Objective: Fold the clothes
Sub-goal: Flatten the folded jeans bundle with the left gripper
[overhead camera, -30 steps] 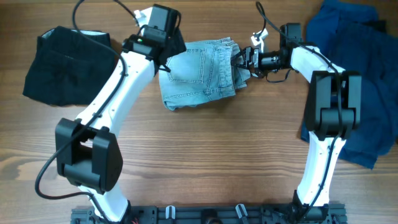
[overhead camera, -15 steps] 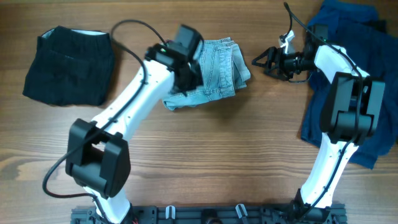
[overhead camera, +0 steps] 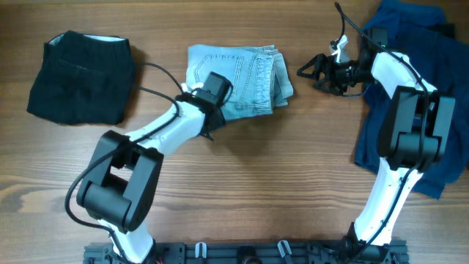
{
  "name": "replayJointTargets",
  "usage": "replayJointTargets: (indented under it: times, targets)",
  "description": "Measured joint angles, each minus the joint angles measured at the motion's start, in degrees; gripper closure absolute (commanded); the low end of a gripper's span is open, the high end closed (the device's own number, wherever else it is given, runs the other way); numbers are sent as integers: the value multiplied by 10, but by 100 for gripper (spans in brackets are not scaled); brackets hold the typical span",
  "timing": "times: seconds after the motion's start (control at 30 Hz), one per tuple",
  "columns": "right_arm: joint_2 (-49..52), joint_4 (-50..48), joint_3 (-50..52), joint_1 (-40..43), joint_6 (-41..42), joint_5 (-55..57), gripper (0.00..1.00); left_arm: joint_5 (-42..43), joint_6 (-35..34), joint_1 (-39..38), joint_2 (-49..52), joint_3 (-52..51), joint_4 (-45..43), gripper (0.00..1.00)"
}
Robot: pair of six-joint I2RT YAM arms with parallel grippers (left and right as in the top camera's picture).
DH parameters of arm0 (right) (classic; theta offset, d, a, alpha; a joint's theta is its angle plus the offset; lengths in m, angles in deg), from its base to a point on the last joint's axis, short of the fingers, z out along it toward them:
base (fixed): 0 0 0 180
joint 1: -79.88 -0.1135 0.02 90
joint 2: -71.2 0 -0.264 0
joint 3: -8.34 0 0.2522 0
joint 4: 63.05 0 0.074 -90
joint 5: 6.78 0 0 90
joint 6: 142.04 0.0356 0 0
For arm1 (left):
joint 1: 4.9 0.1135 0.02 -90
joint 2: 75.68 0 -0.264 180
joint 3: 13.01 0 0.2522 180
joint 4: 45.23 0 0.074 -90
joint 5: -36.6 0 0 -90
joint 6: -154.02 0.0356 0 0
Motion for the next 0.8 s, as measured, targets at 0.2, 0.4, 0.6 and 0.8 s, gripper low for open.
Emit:
replayJointTargets:
  times: [0.2,0.4,0.6,0.8]
  targets:
    - [-2,12,-1,0,-5,5,7,-114,-8,122,38,-3,-390,87]
    - [-2,20,-3,0,-17,7,0,-48,78,156,35,33,-344,71]
    - [-3,24,-5,0,-24,6,0,-1,256,31,-2,102,-276,12]
    - [-3,35,-10,23,-26,14,0,8,377,-44,17,103,-274,0]
